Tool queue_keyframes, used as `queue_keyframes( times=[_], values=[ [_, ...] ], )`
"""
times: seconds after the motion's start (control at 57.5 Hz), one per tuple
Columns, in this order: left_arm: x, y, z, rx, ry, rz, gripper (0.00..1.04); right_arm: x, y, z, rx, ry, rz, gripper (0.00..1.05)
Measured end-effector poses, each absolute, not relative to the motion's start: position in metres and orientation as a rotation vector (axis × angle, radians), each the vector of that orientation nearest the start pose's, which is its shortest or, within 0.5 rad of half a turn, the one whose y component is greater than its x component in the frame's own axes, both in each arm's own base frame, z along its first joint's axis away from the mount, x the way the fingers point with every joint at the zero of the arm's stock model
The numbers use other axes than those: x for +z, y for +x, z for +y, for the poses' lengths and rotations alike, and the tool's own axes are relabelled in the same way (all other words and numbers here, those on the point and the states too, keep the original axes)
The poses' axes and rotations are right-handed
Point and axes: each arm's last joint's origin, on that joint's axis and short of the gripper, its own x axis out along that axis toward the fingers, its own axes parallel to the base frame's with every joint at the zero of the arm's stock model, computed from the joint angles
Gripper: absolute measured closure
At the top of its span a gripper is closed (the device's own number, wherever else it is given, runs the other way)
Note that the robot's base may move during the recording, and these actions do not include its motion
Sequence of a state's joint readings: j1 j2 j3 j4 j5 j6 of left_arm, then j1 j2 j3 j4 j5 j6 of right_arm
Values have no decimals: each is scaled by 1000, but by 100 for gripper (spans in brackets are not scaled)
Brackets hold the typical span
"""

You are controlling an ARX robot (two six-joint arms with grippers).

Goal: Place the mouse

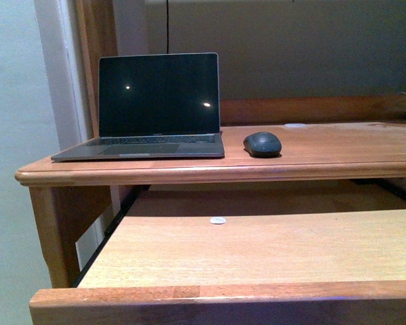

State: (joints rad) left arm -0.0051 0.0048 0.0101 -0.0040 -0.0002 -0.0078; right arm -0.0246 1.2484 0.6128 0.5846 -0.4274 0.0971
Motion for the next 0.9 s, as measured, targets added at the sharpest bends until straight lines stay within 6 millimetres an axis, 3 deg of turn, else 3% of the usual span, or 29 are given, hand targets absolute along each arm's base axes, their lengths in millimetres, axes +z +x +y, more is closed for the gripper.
queue_keyframes(
  times=[0.226, 0.504, 0.713, 0.904],
  values=[
    [166, 97, 0, -5, -8, -1, 8, 214, 222, -25, 467, 112, 141, 7],
    [166, 97, 0, -5, -8, -1, 8, 170, 189, -35, 576, 115, 225, 7],
    [166, 97, 0, -5, -8, -1, 8, 152, 185, -30, 567, 81, 257, 7],
    [166, 97, 0, -5, -8, -1, 8, 134, 202, 0, 582, 30, 269, 7]
  ],
)
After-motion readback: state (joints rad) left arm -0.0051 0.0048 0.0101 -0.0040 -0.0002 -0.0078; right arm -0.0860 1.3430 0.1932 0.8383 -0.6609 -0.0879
